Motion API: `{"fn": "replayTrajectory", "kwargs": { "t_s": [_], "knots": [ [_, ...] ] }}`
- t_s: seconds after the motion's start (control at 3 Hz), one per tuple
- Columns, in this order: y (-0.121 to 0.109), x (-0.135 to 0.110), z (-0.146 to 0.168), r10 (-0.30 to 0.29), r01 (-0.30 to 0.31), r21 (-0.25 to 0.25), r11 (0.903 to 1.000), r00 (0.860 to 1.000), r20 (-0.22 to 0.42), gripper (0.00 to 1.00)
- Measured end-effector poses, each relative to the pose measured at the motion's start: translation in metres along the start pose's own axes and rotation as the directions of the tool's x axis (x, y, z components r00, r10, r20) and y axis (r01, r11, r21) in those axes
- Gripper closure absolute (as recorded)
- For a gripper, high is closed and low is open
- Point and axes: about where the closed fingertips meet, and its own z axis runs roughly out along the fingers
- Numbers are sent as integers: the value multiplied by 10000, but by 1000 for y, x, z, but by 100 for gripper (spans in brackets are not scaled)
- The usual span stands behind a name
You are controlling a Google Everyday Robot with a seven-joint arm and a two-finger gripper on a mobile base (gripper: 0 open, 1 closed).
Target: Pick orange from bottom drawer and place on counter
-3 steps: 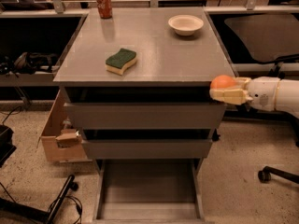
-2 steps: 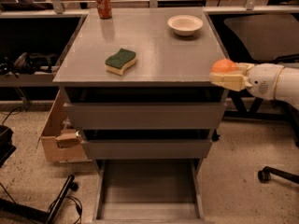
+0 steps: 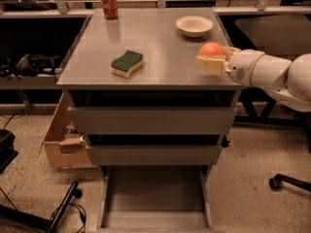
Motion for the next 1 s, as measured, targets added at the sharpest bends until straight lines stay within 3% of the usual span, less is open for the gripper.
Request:
{"fn": "replayTrajectory", "kwargs": {
  "t_s": [0.33,0.67,1.0],
  "knots": [
    [6,-3,64,-612,611,-22,9981,9969,-492,100],
    [13,13,113,-1299,1316,-13,9913,9764,-1727,100],
    [11,33,141,-1360,1416,38,9899,9578,-2533,85]
  ]
}}
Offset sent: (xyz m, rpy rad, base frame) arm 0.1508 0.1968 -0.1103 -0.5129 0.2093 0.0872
